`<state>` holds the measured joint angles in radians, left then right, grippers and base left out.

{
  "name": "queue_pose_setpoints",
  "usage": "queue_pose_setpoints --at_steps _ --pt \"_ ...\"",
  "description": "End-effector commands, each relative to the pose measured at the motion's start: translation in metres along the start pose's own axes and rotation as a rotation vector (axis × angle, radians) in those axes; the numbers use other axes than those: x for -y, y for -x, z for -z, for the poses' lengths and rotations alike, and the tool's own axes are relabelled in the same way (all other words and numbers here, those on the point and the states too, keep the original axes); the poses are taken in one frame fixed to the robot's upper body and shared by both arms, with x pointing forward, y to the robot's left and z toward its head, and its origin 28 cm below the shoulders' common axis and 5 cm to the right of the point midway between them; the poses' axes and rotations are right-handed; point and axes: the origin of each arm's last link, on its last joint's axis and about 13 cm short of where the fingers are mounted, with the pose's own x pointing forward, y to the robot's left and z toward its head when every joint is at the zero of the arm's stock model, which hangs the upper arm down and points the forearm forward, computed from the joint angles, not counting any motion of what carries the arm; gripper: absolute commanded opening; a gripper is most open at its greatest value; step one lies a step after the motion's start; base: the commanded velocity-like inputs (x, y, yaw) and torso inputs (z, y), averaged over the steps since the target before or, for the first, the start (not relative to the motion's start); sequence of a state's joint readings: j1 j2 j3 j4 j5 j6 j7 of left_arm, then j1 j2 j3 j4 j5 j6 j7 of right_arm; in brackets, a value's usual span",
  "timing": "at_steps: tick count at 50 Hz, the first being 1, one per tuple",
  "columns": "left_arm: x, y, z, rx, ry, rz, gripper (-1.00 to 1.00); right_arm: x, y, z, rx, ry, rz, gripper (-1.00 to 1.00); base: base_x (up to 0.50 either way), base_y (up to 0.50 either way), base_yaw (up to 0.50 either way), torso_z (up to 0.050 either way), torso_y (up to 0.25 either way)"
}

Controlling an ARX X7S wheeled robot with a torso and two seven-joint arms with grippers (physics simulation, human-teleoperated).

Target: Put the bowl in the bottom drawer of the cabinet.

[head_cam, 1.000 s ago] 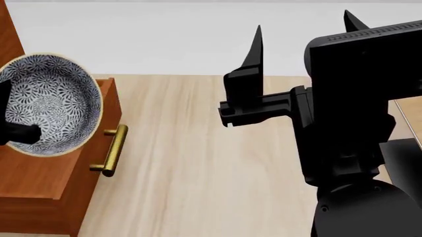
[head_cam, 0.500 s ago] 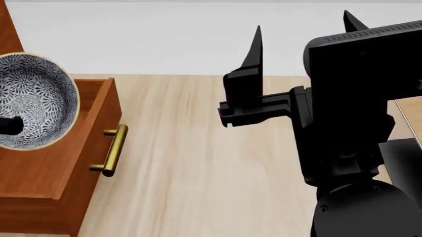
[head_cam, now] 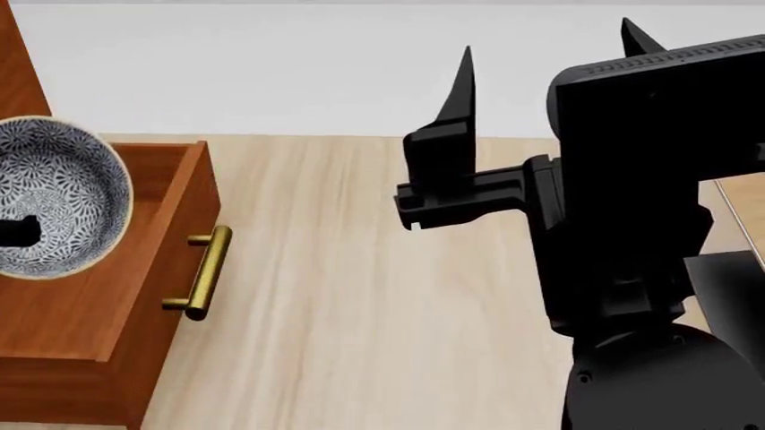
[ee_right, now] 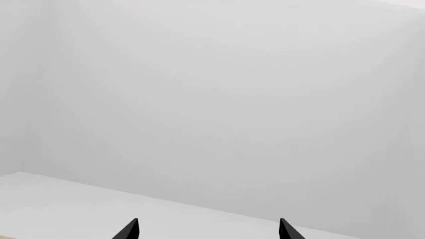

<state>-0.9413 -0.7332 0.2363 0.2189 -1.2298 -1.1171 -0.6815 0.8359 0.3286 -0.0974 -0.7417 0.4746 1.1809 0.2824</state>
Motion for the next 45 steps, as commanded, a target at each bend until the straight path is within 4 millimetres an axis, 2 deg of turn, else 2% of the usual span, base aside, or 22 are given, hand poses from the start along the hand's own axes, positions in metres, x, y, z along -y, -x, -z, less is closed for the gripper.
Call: queue_pose_setpoints --at_steps 1,20,30,45 --pt "0.001 0.004 -0.005 0.027 -0.001 0.000 -1.00 0.000 0.000 0.000 0.000 -0.001 0.000 1.00 0.00 0.00 0.00 0.000 0.000" --pt "0.001 0.003 -0.013 0.027 -0.029 -0.016 -1.00 0.002 0.002 -0.002 0.003 -0.007 0.002 1.00 0.00 0.00 0.00 0.000 0.000" --pt "0.004 -0.006 -0.017 -0.006 -0.166 -0.042 -1.00 0.002 0.002 -0.002 0.005 -0.007 0.006 1.00 0.00 0.00 0.00 0.000 0.000" --pt "0.008 -0.020 -0.026 -0.004 -0.281 -0.070 -1.00 0.002 0.001 -0.001 0.005 -0.006 0.007 1.00 0.00 0.00 0.00 0.000 0.000"
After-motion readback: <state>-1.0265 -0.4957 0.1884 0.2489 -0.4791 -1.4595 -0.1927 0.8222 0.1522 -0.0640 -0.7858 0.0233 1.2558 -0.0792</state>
